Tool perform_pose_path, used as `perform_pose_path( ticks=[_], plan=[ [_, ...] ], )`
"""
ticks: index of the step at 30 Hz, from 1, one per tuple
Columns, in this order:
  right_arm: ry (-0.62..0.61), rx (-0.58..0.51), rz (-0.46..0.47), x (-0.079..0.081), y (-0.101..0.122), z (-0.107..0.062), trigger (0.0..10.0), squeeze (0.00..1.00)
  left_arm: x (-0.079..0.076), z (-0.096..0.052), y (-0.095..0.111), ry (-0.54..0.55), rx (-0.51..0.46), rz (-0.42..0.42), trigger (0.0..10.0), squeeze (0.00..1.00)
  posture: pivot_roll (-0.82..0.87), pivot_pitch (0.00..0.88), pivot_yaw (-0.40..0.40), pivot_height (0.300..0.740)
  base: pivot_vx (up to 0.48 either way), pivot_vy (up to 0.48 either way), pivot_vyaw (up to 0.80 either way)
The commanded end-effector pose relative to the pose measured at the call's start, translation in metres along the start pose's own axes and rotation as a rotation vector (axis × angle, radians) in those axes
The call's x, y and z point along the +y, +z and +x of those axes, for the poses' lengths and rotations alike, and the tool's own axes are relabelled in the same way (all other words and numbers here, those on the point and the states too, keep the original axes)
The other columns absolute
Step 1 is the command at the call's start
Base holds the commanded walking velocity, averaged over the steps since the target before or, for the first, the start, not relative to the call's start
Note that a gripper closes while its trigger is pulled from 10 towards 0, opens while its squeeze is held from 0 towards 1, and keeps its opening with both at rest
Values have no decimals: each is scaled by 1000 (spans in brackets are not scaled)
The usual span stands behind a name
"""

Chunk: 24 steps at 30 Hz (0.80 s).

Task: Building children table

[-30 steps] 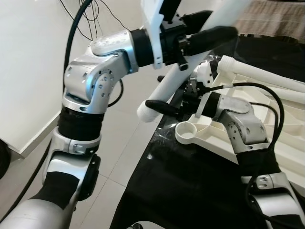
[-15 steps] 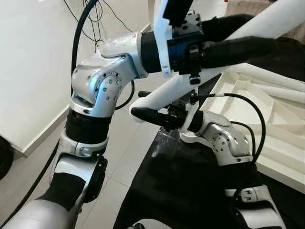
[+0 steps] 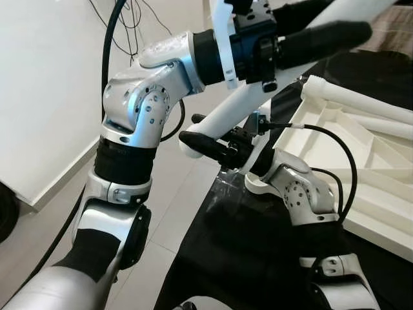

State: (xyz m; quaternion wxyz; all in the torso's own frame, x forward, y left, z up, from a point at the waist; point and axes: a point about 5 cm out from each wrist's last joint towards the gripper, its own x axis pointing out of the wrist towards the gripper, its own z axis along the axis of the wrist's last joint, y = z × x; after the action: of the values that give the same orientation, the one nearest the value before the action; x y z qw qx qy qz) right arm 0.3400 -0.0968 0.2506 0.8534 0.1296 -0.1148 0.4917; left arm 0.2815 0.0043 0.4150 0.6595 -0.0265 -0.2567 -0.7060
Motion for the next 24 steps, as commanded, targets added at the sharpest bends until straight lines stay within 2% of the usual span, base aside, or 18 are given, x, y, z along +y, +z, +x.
perform_pose_path(
  ticks=[1, 2, 4, 6, 7, 8, 9, 10, 12, 13, 15, 16, 17, 18, 23, 24],
  plan=[
    [-72, 54, -19, -5, -5, -2, 0, 0, -5, 13, -7, -76, 21, -57, 10000, 1000, -72, 177, 92, 740, 0, 0, 0],
    [-97, 91, -66, -7, -6, -5, 0, 0, -3, 13, -7, -61, 25, -53, 10000, 1000, -72, 177, 92, 740, 0, 0, 0],
    [-97, 91, -66, -7, -6, -5, 0, 0, -3, 13, -7, -61, 25, -53, 10000, 1000, -72, 177, 92, 740, 0, 0, 0],
    [-112, 120, -106, -8, -6, -6, 0, 0, 0, 12, -8, -42, 37, -43, 10000, 1000, -70, 178, 96, 740, 0, 0, 0],
    [-126, 147, -143, -9, -5, -7, 0, 0, 2, 12, -9, -30, 51, -36, 10000, 655, -70, 176, 96, 740, 0, 0, 0],
    [-141, 172, -184, -10, -5, -8, 0, 0, 4, 11, -11, -19, 63, -28, 10000, 8, -70, 176, 96, 740, 0, 0, 0],
    [-141, 172, -184, -10, -5, -8, 0, 0, 4, 11, -11, -19, 63, -28, 10000, 8, -70, 176, 96, 740, 0, 0, 0],
    [-154, 201, -234, -12, -4, -9, 0, 0, 6, 11, -12, -9, 74, -22, 10000, 0, -68, 176, 96, 740, 0, 0, 0],
    [-154, 201, -234, -12, -4, -9, 0, 0, 6, 11, -12, -9, 74, -22, 10000, 0, -68, 176, 96, 740, 0, 0, 0],
    [-168, 222, -275, -13, -4, -9, 0, 0, 7, 10, -13, 2, 82, -16, 10000, 0, -68, 175, 96, 740, 0, 0, 0],
    [-200, 268, -383, -15, -3, -8, 0, 0, 8, -50, -19, 83, 147, 52, 10000, 0, -65, 173, 96, 740, 0, 0, 0],
    [-214, 292, -440, -15, -3, -7, 0, 0, 5, -69, -21, 111, 180, 80, 10000, 0, -64, 172, 97, 740, 0, 0, 0],
    [-214, 292, -440, -15, -3, -7, 0, 0, 5, -69, -21, 111, 180, 80, 10000, 0, -64, 172, 97, 740, 0, 0, 0],
    [-222, 307, -476, -15, -4, -7, 0, 0, 4, -78, -23, 126, 200, 96, 10000, 0, -64, 172, 97, 740, 0, 0, 0],
    [-233, 323, -508, -14, -5, -7, 0, 0, 6, -80, -23, 160, 198, 127, 10000, 0, -64, 167, 99, 740, 0, 0, 0],
    [-239, 332, -521, -14, -6, -7, 0, 0, 8, -81, -23, 186, 206, 144, 4353, 0, -64, 167, 99, 740, 0, 0, 0]
  ],
)
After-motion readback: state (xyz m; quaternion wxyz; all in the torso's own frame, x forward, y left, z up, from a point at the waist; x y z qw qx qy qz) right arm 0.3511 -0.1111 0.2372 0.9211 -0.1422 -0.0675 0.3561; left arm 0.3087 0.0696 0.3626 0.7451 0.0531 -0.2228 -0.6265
